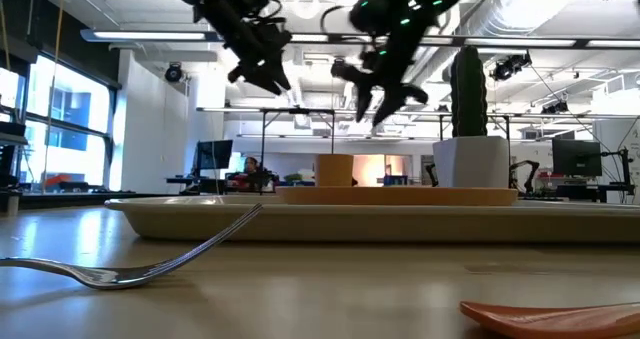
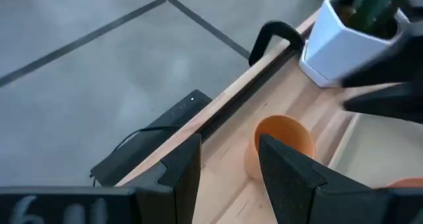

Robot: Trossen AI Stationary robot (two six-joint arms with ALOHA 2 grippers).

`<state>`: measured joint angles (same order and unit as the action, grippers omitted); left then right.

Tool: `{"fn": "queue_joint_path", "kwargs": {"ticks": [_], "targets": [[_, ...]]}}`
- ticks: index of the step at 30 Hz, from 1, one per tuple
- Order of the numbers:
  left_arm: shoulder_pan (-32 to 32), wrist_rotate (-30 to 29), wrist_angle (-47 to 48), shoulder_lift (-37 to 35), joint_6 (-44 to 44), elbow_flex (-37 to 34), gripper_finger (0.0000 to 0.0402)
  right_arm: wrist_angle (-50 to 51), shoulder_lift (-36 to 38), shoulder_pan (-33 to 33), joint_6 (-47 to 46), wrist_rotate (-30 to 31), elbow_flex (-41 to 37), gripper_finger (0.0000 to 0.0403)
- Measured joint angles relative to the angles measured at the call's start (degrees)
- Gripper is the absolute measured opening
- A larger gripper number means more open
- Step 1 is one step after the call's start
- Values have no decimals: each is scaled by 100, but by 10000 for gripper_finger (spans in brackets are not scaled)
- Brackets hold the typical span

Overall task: Pick and place plate/cup/fork/spoon on tray
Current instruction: Put the orange up on the brown serving tray

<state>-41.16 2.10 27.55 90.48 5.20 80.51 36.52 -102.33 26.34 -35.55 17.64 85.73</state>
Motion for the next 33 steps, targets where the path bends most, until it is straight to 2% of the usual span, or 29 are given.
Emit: {"fn": "queue_joint_path", "kwargs": {"ticks": [7,10,13,21,25,29,33], "targets": [[-429,-122,583,-51,-389,-7,140,1414,-1408,336,779,-585,1834,145],[-529,-167,900,-51,-399,-7,140,1958,-1784,370,895,-515,2279,145],[-551,-180,1052,-51,-505,-7,140,1983,-1922,385,1076,-399,2458,145],[-571,-182,1058,-51,-589,-7,140,1816,-2282,479,1321,-844,2414,142],[-571,-191,1063,-51,-589,-7,140,1813,-2317,482,1366,-823,2412,104],[-571,-191,1128,-51,-589,-7,140,1946,-2141,480,1607,-910,2409,16],[-571,-192,1268,-51,-588,-7,140,2290,-1668,444,1678,-920,2409,8]]}}
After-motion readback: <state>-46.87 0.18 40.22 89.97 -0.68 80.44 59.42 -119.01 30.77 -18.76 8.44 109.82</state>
